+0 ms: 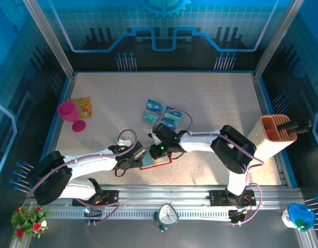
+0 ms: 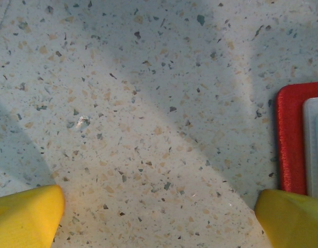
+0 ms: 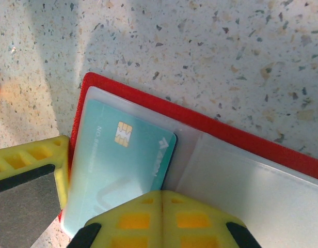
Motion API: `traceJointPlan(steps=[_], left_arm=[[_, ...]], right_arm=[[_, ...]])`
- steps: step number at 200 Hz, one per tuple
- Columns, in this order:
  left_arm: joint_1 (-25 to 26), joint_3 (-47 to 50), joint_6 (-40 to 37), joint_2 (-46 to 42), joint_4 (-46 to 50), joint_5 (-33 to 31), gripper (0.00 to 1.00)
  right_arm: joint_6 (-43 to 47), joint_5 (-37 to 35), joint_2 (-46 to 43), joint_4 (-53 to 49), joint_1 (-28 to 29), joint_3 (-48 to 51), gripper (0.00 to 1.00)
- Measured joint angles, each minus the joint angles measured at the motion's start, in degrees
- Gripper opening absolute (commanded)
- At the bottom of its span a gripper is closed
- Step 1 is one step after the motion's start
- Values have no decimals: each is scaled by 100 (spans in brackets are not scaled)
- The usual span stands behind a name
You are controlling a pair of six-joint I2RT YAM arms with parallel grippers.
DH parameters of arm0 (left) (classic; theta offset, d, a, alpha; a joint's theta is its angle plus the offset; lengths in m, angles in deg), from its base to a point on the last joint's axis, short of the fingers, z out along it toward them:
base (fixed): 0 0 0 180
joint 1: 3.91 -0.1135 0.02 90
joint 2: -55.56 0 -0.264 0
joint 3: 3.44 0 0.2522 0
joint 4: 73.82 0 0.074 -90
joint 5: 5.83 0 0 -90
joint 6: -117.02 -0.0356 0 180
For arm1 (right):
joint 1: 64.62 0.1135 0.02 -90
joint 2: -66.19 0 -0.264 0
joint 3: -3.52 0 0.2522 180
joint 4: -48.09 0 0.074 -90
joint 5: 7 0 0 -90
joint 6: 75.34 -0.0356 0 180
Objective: Put the credit cards into the card holder
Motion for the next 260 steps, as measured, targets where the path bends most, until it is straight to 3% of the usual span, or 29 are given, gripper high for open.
traceJointPlan(steps=[45,85,122,260], left_arm=[[-35,2,-33,-240,59,0,99],[-76,-90,-107,-1023,199,-2,99],[-76,-444,-192,-1198,227,44,99],[369,-1027,-273,422,-463,345,99]], right_arm=[[2,26,-422,-101,-81,127,2],[33,26,-1147,-94,-564,415,4],[70,26,-1204,-63,-826,723,4],[197,4,-697,90,-828,807,0]])
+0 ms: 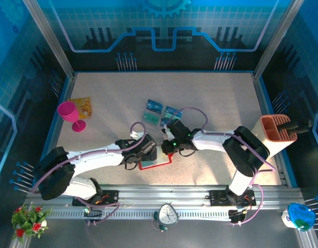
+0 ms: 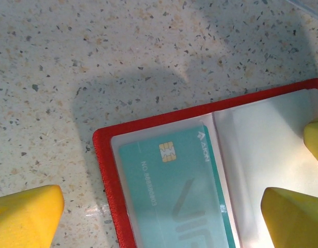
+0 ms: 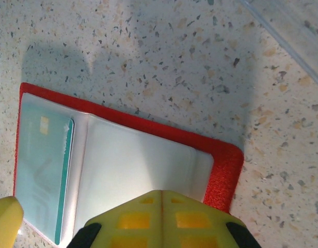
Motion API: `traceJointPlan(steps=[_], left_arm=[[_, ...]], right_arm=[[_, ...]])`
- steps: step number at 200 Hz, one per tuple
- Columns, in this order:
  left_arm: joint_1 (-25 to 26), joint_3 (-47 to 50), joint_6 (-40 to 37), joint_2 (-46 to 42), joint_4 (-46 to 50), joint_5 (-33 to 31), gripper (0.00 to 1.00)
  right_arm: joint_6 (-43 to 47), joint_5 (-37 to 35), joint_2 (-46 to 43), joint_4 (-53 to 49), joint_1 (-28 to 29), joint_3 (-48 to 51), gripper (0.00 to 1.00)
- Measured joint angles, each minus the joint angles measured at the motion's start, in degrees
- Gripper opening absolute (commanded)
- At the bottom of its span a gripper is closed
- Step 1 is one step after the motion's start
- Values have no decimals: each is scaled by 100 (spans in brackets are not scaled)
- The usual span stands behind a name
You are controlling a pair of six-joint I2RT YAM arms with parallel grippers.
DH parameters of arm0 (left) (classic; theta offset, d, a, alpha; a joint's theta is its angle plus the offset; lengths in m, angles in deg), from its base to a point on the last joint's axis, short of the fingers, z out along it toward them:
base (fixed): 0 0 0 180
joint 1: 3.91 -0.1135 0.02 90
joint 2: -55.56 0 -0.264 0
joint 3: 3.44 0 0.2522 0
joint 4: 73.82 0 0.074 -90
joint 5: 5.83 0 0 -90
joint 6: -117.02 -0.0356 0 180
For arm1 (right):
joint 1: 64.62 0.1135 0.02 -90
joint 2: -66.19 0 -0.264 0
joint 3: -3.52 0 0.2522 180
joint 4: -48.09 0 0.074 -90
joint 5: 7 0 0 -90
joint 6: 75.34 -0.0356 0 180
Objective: Put the credit cards into the card holder
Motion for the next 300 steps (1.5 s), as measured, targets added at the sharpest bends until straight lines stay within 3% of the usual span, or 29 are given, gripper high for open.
traceJointPlan(steps=[239,300], left_arm=[[59,42,63,146,-308,-7,99],[-109,490,149,-470,-334,-90,99]], right_arm=[[-9,155,107,210,2,2,0],[-7,133,-476,-55,26,42,0]])
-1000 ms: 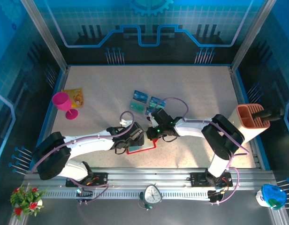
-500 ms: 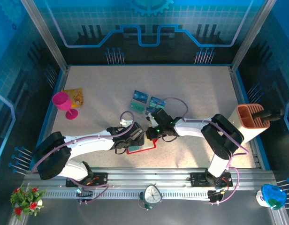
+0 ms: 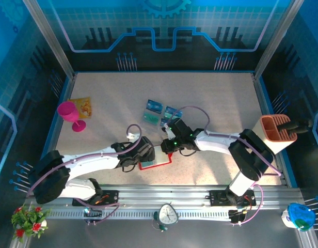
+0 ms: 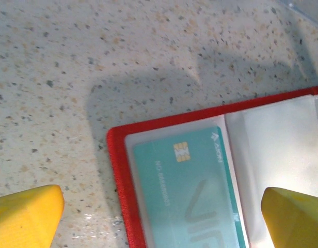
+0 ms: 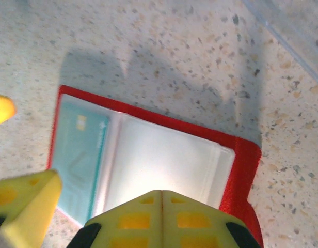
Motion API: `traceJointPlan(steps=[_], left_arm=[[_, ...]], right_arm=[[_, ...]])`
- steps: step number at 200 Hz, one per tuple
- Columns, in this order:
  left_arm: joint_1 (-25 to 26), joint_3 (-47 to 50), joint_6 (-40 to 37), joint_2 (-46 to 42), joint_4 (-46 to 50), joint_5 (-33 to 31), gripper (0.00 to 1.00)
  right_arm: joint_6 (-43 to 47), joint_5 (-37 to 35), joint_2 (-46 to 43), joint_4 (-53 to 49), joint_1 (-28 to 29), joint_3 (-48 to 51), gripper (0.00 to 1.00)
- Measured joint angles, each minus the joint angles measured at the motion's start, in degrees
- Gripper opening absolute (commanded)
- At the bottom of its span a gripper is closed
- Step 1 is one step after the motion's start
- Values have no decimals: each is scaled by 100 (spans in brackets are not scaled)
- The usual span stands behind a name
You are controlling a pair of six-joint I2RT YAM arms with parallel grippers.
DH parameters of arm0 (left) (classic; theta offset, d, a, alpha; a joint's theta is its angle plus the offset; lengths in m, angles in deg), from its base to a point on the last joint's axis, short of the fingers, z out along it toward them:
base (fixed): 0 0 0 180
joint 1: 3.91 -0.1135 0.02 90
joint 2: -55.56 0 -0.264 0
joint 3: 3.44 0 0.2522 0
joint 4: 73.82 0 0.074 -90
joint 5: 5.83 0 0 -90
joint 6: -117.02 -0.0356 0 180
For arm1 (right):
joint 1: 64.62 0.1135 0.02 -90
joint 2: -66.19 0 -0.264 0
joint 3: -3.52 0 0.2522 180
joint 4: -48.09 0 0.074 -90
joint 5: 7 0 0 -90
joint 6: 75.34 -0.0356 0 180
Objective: Put the credit cards into the card holder
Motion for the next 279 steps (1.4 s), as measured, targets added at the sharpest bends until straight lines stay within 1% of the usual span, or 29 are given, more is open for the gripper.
traceJointPlan(steps=[33,73,134,216,279], left_arm=[[-343,282,-2,-337,-234,155,99],[-597,581,-9,-546,-695,555,99],[-662,702,-28,-540,-1272,890,99],[-765,715,-72,-212,-1576,907,99],[-796,640,-286,192,-1683,890,99]], right_arm=[[2,-131,-341,-96,162,22,0],[-22,-289,-361,-125,459,302,0],[-85,-472,-111,92,503,610,0],[-111,-455,-92,389,503,713,0],[-153,-452,-90,439,503,732,0]])
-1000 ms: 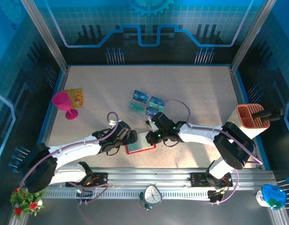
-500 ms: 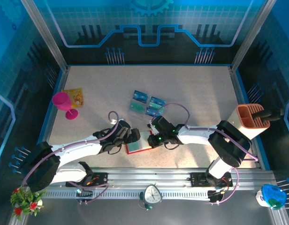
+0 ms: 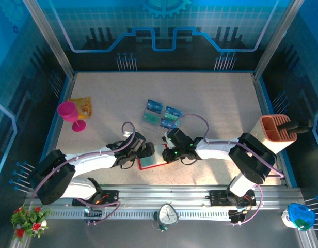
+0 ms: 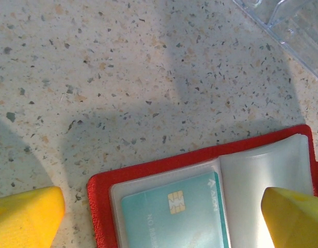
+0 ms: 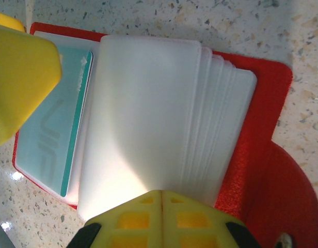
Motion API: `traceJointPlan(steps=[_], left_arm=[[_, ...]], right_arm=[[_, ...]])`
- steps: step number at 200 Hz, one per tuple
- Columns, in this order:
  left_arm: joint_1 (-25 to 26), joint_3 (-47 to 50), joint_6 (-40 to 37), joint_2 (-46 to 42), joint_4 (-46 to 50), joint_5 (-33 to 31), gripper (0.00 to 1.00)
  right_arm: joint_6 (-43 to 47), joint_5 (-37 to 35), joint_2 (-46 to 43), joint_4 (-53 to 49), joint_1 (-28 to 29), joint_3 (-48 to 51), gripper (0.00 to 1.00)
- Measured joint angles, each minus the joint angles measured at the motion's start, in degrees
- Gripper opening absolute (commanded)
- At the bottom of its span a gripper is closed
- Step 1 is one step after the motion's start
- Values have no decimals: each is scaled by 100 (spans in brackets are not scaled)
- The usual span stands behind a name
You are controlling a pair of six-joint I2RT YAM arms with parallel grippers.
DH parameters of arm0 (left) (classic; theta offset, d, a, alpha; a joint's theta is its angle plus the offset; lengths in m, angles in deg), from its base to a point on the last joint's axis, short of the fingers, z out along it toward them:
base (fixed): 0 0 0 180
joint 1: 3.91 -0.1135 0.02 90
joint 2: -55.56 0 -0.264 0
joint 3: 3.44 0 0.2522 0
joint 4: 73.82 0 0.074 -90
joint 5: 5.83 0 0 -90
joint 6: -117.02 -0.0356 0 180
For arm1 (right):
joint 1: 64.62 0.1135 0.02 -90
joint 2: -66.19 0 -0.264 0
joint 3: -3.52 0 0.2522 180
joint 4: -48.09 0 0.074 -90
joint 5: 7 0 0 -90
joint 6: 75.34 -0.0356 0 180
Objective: Put the credit cards into the card holder
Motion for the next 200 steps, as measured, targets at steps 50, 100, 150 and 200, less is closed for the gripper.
traceJointPlan(steps=[50,100,150,200], left_arm=[[0,-92,-85,61,61,44,99],[-15,-214,-188,173,-173,249,99],[-15,-271,-186,131,-197,297,99],[-15,-264,-28,-505,-393,417,99]], right_arm=[[-22,2,4,11,0,2,0],[-39,22,11,87,0,26,0],[-39,26,15,103,0,26,0],[-39,74,61,179,-2,22,0]])
